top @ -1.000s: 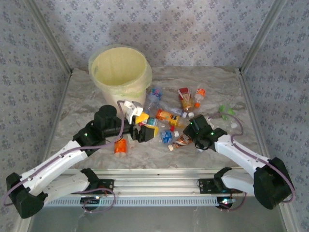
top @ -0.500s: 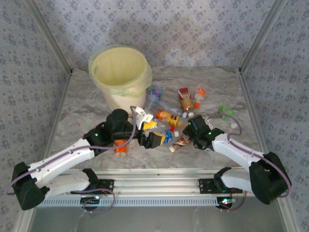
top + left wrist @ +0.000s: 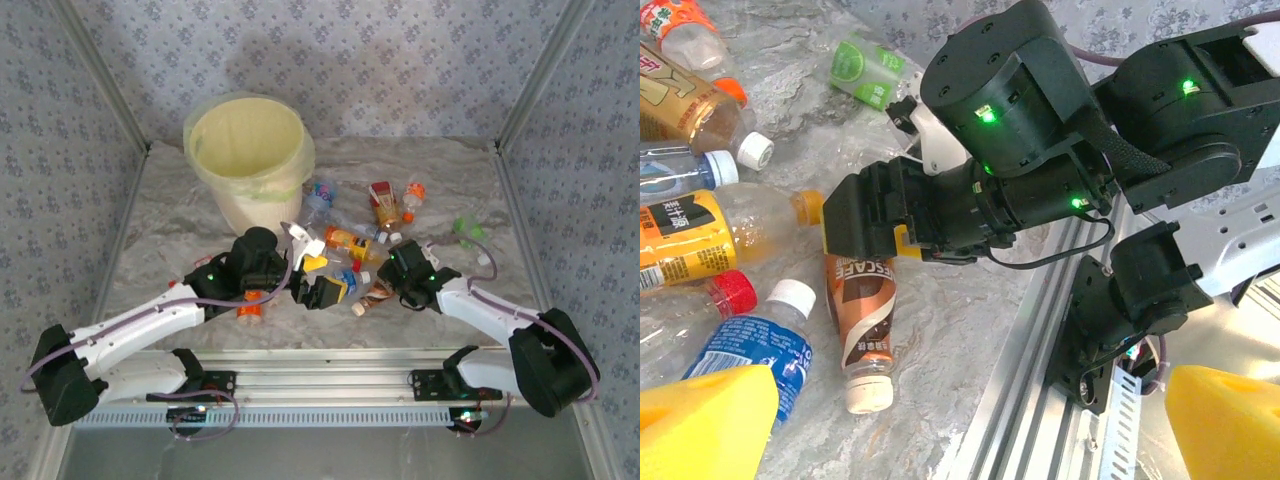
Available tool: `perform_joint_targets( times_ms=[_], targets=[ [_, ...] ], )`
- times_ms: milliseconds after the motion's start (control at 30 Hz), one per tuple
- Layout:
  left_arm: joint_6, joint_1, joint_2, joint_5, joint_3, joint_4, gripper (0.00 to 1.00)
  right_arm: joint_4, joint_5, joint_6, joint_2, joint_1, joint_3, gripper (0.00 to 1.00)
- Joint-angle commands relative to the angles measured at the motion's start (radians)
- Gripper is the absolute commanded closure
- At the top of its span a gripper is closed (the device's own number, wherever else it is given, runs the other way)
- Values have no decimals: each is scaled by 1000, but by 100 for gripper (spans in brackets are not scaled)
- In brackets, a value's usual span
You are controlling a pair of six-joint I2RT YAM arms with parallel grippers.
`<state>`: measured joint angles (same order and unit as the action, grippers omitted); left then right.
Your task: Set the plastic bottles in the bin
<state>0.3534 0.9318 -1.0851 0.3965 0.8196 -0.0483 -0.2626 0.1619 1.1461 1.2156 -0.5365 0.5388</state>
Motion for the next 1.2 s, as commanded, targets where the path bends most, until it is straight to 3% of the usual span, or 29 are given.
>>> perform_joint_targets(
  times_ms=[0, 400, 833, 1167],
  targets=[
    [10, 6, 4, -6, 22, 18, 0, 18, 28, -29, 15, 4, -16, 28],
    [57, 7, -7, -38, 19, 17, 0, 69, 32, -89, -1, 8, -48, 36],
    [87, 7, -70, -50, 31, 37, 0, 25, 71, -265, -156, -5, -46, 41],
    [136, 16, -164, -50, 38, 106, 1, -15, 67, -393, -256, -43, 49, 41]
  ],
)
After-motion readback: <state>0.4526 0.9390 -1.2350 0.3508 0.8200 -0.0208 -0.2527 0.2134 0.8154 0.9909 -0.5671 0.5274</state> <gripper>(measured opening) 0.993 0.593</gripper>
